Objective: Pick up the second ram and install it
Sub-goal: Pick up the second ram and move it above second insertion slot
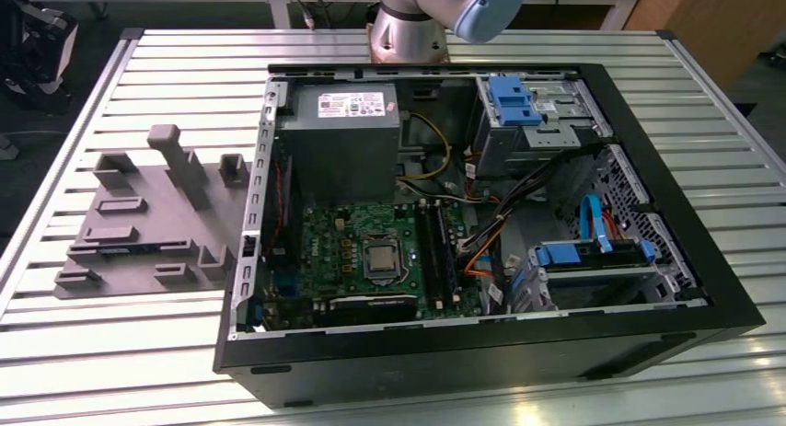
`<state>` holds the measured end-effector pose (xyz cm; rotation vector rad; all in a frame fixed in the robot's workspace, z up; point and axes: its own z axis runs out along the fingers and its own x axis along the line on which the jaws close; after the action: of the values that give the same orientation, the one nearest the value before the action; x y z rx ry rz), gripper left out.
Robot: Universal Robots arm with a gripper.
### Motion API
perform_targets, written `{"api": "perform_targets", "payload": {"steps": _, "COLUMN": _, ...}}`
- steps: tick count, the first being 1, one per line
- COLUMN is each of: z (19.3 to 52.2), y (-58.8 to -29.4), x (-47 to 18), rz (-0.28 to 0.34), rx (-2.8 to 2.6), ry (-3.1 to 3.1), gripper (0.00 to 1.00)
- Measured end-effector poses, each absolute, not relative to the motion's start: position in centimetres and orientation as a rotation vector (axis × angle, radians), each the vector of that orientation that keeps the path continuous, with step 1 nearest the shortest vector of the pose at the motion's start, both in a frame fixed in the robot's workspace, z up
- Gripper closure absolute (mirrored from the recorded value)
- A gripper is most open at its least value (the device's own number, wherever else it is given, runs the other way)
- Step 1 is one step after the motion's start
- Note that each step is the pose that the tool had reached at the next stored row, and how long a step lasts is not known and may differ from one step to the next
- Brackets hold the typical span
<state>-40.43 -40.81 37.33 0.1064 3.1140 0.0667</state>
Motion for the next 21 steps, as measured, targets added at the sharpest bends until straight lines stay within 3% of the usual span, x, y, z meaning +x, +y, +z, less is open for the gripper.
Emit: {"api": "perform_targets", "payload": {"steps": 21, "z": 37.71, "y": -40.81, "x": -40.44, "rz": 0.067, "rx": 0.059, "ry": 3.116, "gripper": 0.89}}
